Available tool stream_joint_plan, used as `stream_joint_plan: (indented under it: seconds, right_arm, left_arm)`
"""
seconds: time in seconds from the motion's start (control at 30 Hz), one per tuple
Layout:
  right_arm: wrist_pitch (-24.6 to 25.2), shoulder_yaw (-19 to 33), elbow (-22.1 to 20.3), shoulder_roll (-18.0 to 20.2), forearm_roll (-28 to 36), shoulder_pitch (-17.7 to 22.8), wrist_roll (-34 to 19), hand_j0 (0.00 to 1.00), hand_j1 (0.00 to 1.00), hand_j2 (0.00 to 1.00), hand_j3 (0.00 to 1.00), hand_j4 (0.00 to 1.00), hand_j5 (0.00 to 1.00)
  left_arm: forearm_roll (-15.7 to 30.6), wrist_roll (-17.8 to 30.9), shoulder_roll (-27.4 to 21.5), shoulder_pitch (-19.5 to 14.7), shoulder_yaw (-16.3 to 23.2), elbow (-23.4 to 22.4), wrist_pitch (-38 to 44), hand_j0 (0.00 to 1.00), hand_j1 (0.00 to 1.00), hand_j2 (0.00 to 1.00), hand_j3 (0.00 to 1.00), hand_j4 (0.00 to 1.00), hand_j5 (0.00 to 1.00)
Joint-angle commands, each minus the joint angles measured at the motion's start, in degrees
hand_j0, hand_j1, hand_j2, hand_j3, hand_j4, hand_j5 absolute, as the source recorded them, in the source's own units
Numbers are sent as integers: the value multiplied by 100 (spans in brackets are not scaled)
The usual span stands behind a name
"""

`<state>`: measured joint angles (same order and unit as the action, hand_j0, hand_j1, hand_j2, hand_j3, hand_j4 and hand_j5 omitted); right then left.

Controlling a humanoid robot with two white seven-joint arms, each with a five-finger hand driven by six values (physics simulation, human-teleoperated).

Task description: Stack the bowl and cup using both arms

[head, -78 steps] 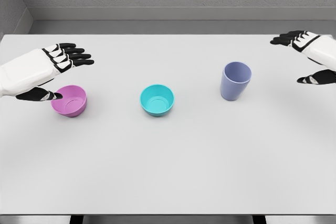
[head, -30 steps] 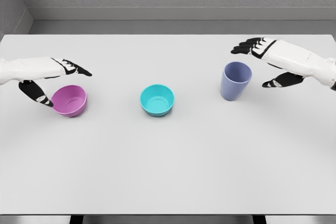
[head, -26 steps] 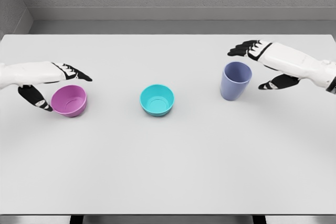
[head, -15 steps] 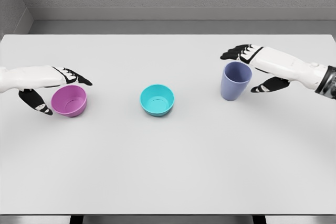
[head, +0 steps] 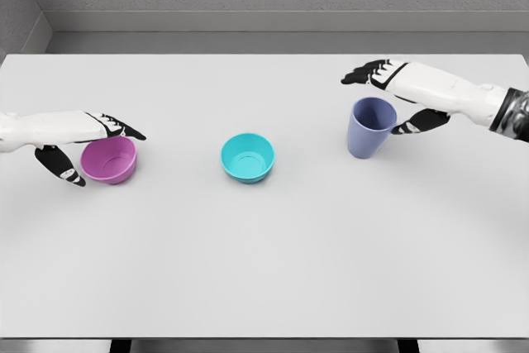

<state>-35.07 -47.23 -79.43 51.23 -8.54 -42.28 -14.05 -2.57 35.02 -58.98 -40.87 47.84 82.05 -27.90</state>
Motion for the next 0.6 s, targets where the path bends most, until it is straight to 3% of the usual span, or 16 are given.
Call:
stream_joint_plan:
  seconds: [0.0, 0.23, 0.57]
  right_arm:
    - [7, -172, -2, 177, 37, 0, 8, 100, 100, 100, 100, 100, 100]
    - [7, -532, -46, 449, 37, -255, 25, 100, 100, 100, 100, 100, 100]
    - [7, -928, -38, 414, 37, -589, 43, 100, 100, 100, 100, 100, 100]
  left_arm:
    - [28, -2, -9, 0, -11, -13, 12, 100, 100, 100, 100, 100, 100]
    - [-7, -2, 0, 44, -47, -75, 12, 100, 100, 100, 100, 100, 100]
    - [-112, -2, 316, 44, -55, -329, 12, 100, 100, 100, 100, 100, 100]
